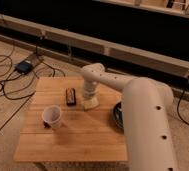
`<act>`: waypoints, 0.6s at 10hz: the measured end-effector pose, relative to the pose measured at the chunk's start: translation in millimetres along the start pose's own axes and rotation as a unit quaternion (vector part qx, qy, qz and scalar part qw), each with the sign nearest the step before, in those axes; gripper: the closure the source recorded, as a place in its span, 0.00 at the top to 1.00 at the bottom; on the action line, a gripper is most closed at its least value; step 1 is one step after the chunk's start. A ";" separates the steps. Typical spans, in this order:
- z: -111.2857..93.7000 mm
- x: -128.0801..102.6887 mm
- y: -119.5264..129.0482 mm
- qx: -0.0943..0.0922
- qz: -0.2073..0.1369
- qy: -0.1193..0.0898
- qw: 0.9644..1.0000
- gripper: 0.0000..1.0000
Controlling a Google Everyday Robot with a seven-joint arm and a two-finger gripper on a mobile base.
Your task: Wipe the white sponge on the table
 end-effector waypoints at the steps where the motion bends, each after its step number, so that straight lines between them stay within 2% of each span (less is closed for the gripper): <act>1: 0.6 -6.1 -8.3 -0.002 -0.005 -0.012 1.000 0.00; 3: 1.2 -29.5 -26.9 -0.008 -0.029 -0.040 0.999 0.00; 4: 1.2 -39.4 -31.1 -0.010 -0.038 -0.048 0.998 0.00; 6: 1.3 -55.4 -28.8 -0.021 -0.055 -0.062 0.996 0.00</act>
